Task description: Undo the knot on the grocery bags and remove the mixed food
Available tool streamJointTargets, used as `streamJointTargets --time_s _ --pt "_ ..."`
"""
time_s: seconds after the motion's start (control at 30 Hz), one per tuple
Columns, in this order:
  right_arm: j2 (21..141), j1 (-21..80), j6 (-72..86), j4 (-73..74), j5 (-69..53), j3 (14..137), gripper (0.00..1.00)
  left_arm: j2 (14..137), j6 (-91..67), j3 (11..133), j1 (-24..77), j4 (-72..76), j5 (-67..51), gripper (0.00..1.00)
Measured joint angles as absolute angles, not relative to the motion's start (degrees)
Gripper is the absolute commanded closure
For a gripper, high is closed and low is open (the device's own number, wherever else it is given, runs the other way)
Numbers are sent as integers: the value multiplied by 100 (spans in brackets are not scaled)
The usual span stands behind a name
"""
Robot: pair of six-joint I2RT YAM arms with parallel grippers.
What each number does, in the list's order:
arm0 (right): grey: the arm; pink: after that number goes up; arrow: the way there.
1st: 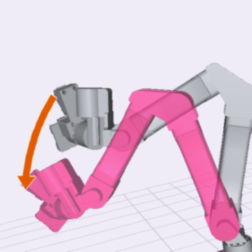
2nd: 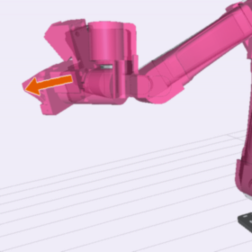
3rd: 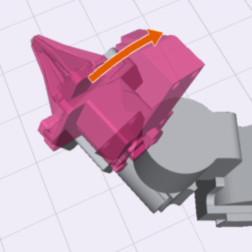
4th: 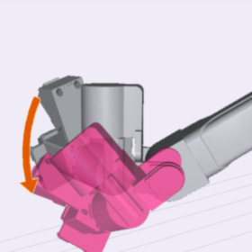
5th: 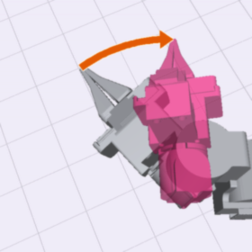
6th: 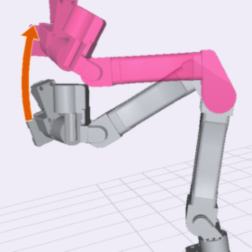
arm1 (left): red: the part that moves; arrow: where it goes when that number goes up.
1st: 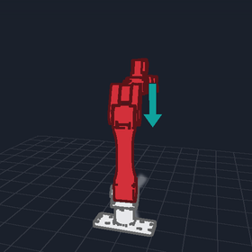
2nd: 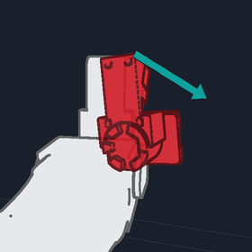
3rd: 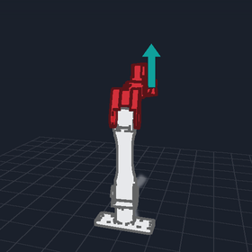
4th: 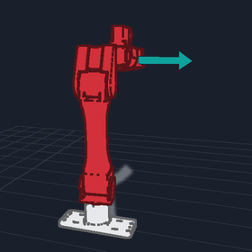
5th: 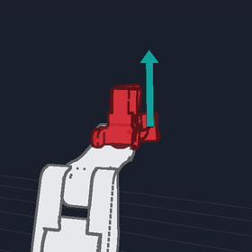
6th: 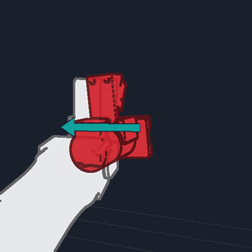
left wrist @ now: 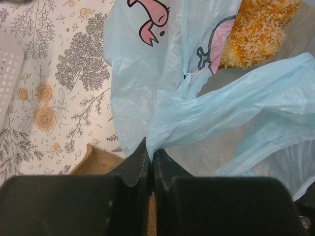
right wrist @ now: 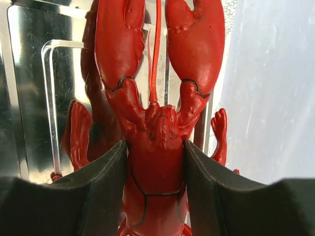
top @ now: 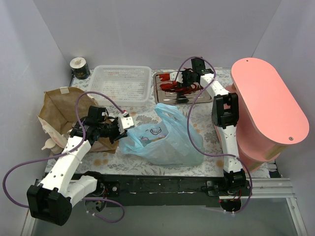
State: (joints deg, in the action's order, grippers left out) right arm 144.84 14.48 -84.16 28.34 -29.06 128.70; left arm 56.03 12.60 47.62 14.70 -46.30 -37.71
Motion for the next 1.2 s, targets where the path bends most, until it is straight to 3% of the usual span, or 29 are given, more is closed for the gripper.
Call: streamJointTargets --time_s 0.03,0.1,0.2,0.57,0.87,0.97,1.2 --pt "14488 1448 -8416 2788 -2906 12873 71 5603 1258 4762 1470 -4639 -3771 100" --pt "14497 1448 -8392 2663 -2893 12855 51 5618 1238 4764 1470 -4639 -3774 100" --pt "14497 1446 -8248 2318 -2886 12737 3 5719 1151 4786 1470 -4633 -3776 100" --pt "14033 1426 -7546 1540 -2915 11950 2 5863 810 4893 1470 -4414 -3767 100" --pt "11537 1678 -5529 499 -3079 10634 6 6219 322 5529 1479 -4038 -3774 100" --pt "10346 1848 -4825 176 -3275 10112 11 6423 14 5782 1538 -3907 -3771 100" --pt "7634 3002 -4217 281 -3795 8589 45 6801 -1020 6211 1737 -3319 -3874 100"
